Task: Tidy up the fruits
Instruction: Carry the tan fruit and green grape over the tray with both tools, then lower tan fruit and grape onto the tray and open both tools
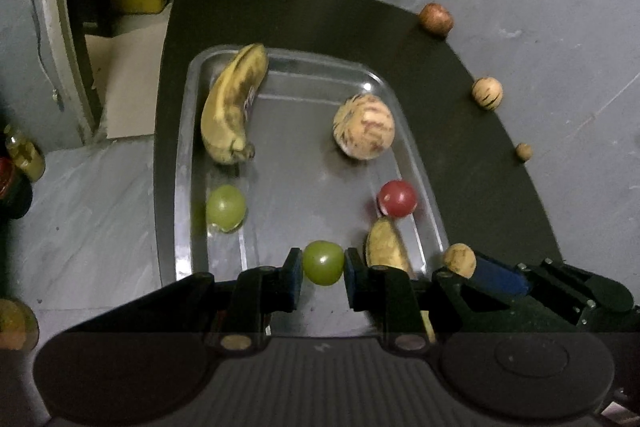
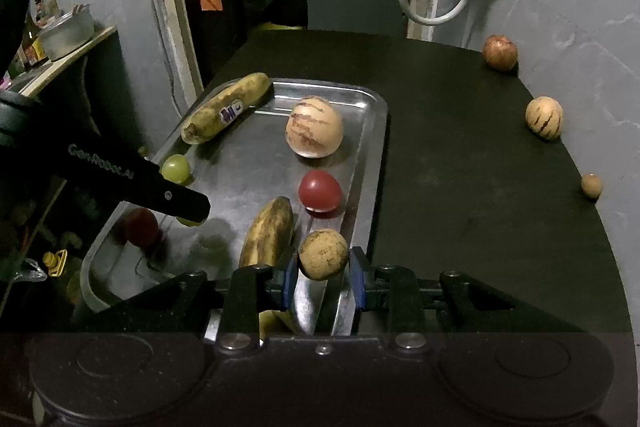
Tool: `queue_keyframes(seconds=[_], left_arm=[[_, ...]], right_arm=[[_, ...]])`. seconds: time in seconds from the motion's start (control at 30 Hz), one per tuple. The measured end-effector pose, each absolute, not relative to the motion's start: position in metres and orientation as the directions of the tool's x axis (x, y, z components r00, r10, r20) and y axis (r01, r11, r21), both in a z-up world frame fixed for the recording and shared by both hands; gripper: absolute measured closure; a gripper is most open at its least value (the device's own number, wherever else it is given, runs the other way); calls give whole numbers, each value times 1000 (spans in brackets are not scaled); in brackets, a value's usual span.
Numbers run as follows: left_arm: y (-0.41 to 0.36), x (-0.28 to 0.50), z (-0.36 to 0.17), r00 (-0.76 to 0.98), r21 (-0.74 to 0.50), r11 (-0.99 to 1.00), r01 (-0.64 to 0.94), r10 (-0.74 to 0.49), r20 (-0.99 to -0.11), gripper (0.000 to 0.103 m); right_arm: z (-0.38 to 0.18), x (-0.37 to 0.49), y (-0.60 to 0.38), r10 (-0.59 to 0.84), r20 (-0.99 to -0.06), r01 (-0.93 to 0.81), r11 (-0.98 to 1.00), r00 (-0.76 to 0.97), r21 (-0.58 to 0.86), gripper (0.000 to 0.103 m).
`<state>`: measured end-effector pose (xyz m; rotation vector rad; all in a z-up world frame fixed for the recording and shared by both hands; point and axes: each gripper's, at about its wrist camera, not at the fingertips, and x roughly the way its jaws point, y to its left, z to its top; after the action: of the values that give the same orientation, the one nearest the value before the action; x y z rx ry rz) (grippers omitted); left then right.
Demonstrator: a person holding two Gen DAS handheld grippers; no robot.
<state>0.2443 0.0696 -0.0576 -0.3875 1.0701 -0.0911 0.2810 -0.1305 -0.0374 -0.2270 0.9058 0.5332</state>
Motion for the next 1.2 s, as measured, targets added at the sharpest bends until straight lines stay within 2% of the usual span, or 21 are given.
queue_keyframes(seconds=[0.8, 0.87, 0.93, 1.07, 1.17, 1.2], left_arm=[[60, 247, -69, 457, -346, 925, -158, -243, -856, 78], [61, 247, -68, 459, -351, 922, -164, -243, -854, 74], [62, 246, -67, 462, -354, 919, -172, -242, -853, 61], [64, 242, -63, 473, -364, 913, -182, -243, -847, 55], [66, 237, -57, 496, -384, 902, -196, -247, -832, 43], [66, 235, -53, 508, -395, 897, -199, -250, -824, 35]], right_arm=[[-41, 288, -134, 367, -802, -568, 822, 472, 42, 70], [-39, 287, -136, 367, -799, -566, 823, 476, 41, 65], [-36, 285, -137, 366, -795, -564, 825, 483, 37, 59], [-27, 278, -145, 356, -787, -549, 835, 504, 26, 46], [-20, 272, -153, 345, -782, -530, 848, 519, 23, 37], [-17, 269, -156, 340, -780, -521, 853, 525, 21, 35]])
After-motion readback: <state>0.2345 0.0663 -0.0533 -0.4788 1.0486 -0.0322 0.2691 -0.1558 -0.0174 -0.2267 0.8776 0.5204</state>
